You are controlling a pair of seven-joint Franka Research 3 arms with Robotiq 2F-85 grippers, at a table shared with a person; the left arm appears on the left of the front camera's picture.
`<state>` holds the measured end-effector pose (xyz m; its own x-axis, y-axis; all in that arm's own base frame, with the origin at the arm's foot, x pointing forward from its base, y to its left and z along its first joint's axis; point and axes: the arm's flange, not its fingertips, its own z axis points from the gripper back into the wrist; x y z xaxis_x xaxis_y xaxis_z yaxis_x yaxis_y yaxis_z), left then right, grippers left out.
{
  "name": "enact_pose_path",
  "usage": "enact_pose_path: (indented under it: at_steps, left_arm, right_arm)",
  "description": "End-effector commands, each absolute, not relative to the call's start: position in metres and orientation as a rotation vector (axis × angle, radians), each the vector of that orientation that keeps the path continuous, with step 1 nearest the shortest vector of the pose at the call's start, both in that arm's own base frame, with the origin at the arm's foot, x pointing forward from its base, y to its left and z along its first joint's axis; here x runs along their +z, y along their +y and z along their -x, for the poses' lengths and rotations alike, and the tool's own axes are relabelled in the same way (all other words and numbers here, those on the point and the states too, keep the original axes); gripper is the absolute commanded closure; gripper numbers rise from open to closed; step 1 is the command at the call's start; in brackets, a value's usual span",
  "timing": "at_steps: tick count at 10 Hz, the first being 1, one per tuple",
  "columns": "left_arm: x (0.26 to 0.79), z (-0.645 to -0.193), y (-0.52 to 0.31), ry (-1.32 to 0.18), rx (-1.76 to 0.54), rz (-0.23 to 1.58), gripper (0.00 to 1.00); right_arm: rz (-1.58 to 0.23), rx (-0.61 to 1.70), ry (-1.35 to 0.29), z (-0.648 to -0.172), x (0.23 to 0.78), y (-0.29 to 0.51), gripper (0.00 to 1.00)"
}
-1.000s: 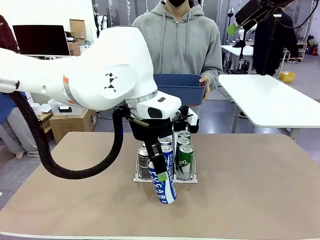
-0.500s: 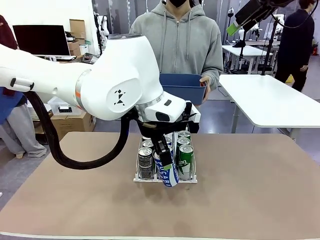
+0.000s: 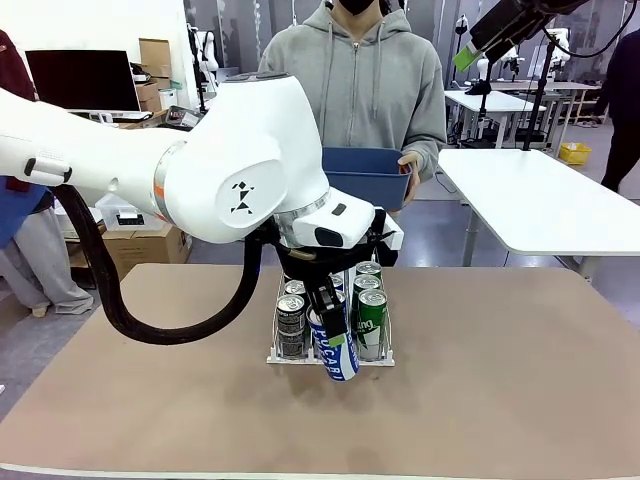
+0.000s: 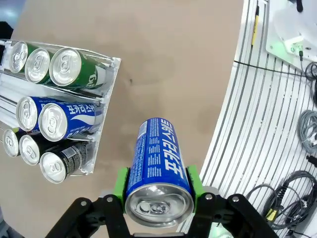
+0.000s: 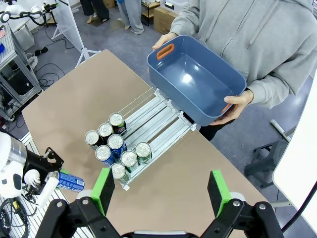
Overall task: Fill the beverage cans into the dispenser.
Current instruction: Place the picked Ionic drink in the line of the Automatic Can Dispenser with the same cans.
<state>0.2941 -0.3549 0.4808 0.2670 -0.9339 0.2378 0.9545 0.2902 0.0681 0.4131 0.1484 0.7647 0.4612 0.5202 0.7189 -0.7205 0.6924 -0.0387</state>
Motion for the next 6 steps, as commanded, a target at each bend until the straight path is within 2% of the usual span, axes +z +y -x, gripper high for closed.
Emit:
enact_pose_path:
  at_steps: [1, 6]
  left_arm:
    - [0.47, -0.307, -0.369, -0.321, -1.136, 0.02, 0.43]
    - [0.451, -0.341, -0.38, -0.352, -1.029, -0.091, 0.43]
  right_arm:
    - [-0.288, 0.778, -0.77, -0.41, 0.762, 0.147, 0.0]
    - [-0.288, 0.778, -0.77, -0.41, 0.762, 0.147, 0.0]
